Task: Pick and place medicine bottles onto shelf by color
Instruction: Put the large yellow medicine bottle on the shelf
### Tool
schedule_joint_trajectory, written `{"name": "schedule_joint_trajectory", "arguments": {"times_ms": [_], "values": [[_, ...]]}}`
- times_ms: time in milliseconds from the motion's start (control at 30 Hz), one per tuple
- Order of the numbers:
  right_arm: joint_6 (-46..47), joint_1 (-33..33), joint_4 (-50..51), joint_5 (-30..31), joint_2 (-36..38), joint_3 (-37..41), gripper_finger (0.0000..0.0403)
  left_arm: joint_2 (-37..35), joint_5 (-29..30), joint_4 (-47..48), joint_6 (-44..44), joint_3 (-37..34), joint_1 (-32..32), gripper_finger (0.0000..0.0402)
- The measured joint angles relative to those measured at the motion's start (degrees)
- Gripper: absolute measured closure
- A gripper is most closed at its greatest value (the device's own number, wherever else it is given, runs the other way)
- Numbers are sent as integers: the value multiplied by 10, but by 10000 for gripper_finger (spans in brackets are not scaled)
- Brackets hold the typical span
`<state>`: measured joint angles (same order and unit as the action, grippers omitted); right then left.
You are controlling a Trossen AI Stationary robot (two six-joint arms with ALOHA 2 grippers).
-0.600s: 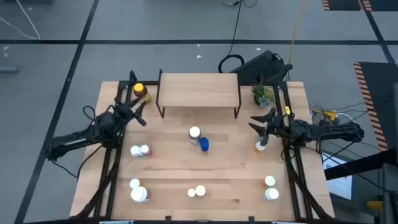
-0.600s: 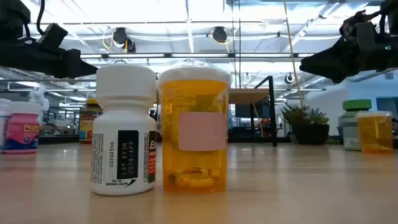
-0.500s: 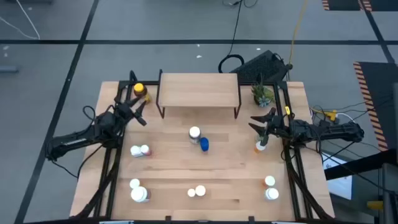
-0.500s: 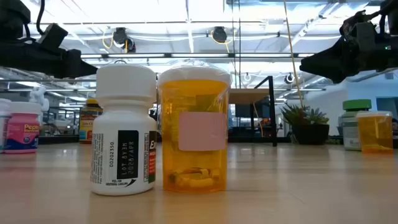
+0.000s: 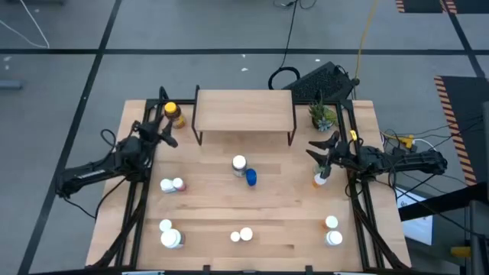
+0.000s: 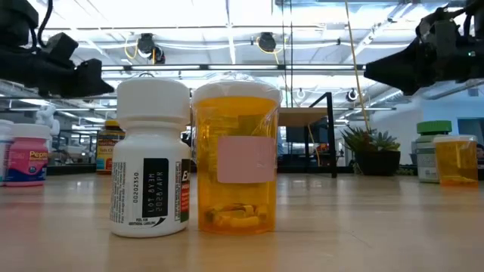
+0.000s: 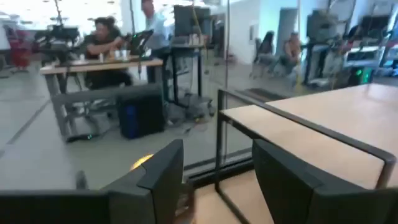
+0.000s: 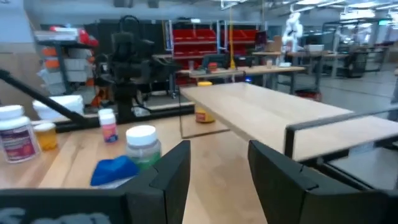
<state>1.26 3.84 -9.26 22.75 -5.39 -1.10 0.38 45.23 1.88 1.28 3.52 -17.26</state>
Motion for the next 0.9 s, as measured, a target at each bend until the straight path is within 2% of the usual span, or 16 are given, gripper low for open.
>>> {"name": "schedule_joint_trajectory", "arguments": {"times_ms": [133,267,400,500,600,700,833,900], "values": [[17,0,1,-5,-1,-4,245,17,0,99,-25,79,-15,200],[40,0,-2,-22,-7,-4,245,73,0,162,-41,169,-36,178],[66,0,-29,-58,-29,-4,230,177,-19,209,-66,241,-62,143],[77,0,-74,-70,-59,-4,196,270,-57,242,-78,293,-91,115],[97,0,-128,-58,-93,-4,156,362,-82,291,-78,350,-132,95],[118,0,-182,-49,-124,-4,131,442,-132,344,-77,404,-186,84],[122,0,-265,-50,-170,-9,122,529,-253,383,-81,461,-275,86],[122,0,-265,-52,-196,-22,122,566,-301,395,-76,482,-317,90]]}}
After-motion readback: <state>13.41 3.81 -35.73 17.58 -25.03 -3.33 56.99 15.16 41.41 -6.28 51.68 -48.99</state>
